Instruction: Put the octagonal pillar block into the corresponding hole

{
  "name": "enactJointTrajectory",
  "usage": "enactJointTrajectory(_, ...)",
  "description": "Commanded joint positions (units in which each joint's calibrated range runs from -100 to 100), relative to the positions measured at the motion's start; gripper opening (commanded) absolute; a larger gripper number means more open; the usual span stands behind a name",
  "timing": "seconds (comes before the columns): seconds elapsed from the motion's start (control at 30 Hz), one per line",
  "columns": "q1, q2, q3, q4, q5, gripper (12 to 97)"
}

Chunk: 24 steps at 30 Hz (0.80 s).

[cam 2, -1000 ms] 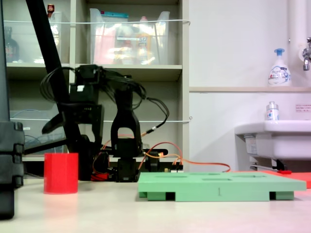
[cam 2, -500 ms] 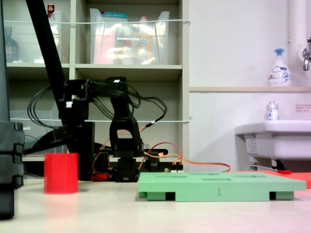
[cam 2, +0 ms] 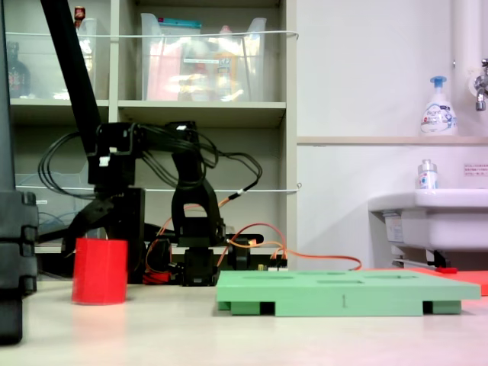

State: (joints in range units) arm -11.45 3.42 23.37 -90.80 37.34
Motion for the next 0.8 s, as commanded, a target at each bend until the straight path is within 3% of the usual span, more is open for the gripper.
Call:
enactJointTrajectory(0.0, -0.1, -0.1, 0.4, -2.3, -0.5, 43.6)
enactJointTrajectory(0.1, -0.3, -0.1, -0.1, -3.8, -0.5, 38.5)
enactJointTrajectory(0.37, -0.2, -2.3, -0.1, -7.6, -0.3, 38.3)
enactJointTrajectory(0.77, 2.5, -28.8, 0.1, -9.2, 1.8, 38.3)
